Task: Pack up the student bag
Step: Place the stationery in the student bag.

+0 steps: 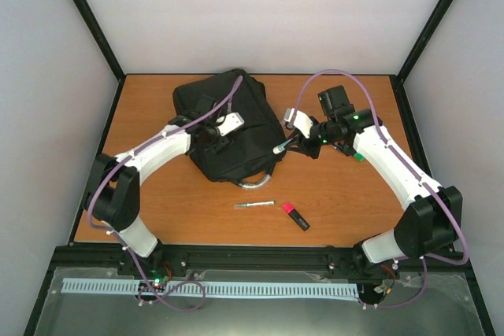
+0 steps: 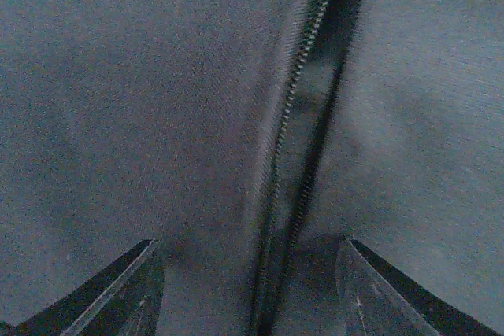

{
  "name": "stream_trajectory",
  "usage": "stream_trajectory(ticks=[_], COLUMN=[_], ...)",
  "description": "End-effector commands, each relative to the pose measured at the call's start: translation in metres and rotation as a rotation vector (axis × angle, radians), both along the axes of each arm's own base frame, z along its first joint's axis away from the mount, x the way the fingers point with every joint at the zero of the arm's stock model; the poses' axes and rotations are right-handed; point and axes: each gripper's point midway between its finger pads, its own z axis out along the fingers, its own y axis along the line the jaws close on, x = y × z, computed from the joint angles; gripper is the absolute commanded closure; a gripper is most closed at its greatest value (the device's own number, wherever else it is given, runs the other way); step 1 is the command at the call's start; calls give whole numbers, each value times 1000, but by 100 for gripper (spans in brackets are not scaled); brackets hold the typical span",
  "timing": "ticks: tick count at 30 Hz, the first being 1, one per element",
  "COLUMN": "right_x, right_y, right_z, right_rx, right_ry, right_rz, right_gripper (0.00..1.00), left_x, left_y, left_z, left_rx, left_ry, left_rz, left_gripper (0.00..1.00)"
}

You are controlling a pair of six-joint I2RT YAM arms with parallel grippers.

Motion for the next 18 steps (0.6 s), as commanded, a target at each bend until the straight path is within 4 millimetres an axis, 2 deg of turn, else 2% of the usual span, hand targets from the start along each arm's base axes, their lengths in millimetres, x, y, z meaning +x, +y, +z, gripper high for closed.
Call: stream_trajectory(ticks=[1, 7, 12, 14, 18], right_x=[1, 1, 3, 3, 4], right_y=[-4, -6, -6, -6, -6], right_z=[5, 3, 3, 3, 2], right_rx=[21, 22, 23, 21, 23], right_ry=[-15, -7, -7, -7, -3], right_rz=[-15, -23, -24, -26, -26], right_gripper=[90, 89, 90, 89, 89], left_x=[32, 49, 75, 82, 92], left_y=[-11, -13, -4, -5, -14], left_z=[6, -15, -9, -3, 27], left_rx=[38, 201, 285, 288, 244], left_ry=[-118, -234, -330, -338, -366], left_rz=[-17, -97, -26, -12, -8], left_gripper=[38, 36, 48, 55, 82])
